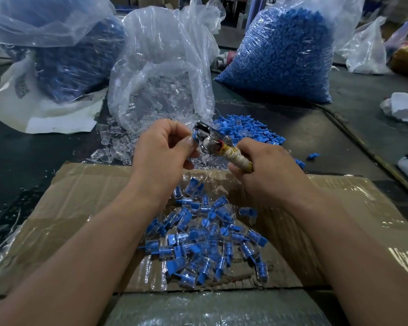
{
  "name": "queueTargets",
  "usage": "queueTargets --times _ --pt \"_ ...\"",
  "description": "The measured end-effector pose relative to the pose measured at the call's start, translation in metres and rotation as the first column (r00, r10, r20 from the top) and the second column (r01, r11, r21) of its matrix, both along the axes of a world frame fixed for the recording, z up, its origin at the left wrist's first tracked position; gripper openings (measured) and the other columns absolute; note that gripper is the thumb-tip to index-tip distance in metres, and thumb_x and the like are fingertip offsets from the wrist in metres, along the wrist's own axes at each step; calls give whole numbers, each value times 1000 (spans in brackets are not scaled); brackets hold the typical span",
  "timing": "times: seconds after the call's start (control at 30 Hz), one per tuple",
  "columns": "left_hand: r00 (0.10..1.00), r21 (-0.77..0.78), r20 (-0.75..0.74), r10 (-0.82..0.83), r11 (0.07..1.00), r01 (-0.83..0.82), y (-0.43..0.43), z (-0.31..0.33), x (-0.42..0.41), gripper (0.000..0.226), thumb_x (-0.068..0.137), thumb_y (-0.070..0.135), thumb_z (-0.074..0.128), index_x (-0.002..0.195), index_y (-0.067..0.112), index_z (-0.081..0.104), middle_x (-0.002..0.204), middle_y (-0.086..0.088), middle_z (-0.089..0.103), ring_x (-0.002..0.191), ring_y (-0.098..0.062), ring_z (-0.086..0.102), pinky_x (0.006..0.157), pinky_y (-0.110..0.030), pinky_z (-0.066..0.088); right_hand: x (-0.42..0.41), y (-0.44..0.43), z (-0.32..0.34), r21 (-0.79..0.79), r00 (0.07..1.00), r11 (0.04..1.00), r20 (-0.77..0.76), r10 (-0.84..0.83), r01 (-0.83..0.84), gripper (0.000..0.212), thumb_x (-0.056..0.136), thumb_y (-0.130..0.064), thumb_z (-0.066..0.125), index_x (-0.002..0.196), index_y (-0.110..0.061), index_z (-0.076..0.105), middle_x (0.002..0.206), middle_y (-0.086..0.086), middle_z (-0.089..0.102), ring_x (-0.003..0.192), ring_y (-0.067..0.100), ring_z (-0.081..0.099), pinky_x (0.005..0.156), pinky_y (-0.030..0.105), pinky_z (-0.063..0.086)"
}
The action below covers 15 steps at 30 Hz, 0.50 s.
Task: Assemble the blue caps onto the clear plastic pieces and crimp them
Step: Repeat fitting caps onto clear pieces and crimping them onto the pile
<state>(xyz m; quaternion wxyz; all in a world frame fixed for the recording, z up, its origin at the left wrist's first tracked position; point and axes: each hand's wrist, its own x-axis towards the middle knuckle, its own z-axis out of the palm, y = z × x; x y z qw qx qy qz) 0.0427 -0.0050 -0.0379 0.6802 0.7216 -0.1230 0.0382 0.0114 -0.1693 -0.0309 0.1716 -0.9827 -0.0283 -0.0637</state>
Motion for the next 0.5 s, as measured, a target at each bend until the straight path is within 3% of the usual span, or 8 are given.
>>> queueTargets --times 0.5 --pt "998 40 22 55 998 -56 2 3 -2 21 88 0 54 76 18 55 71 -1 61 56 -1 58 57 -17 53 -2 5 -5 -5 996 1000 93 10 -10 13 87 -27 57 86 -27 45 73 -12 45 65 4 42 54 21 30"
